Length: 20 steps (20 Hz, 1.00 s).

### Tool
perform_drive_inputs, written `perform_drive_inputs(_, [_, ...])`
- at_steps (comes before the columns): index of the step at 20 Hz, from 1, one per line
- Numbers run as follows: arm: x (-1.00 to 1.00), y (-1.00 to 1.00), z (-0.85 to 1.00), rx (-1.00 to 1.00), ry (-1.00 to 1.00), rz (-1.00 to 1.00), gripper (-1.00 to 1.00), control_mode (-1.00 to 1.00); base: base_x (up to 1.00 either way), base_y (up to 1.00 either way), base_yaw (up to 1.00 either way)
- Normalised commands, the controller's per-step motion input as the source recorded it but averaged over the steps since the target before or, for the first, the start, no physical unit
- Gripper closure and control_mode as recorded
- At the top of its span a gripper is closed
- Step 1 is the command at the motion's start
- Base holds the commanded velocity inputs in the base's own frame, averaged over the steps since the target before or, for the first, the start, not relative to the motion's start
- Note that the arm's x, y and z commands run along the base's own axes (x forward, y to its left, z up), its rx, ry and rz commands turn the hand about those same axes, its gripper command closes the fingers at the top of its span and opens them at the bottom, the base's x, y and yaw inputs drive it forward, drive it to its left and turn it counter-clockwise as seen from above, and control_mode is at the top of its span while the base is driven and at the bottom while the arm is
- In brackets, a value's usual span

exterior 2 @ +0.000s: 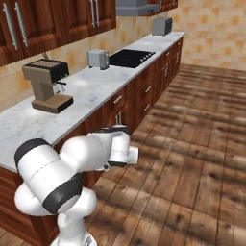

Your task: Take a straw from the drawer in front and place it inside the glass cup on the dining counter.

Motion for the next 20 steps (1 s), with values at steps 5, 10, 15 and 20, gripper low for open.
perform_drive_inputs(5, [0.0,0.36,-0.22,0.06,-0.23,0.0,-1.0,-1.0,0.0,0.0,0.0])
perform_drive_inputs(10, [0.0,0.4,-0.13,0.01,-0.19,0.0,-1.0,-1.0,0.0,0.0,0.0])
perform_drive_inputs(15, [0.11,0.5,-0.11,0.0,-0.1,-0.01,-1.0,-1.0,0.0,0.0,0.0])
perform_drive_inputs(20, [0.27,0.45,-0.14,0.0,-0.01,0.0,-1.0,-1.0,0.0,0.0,0.0])
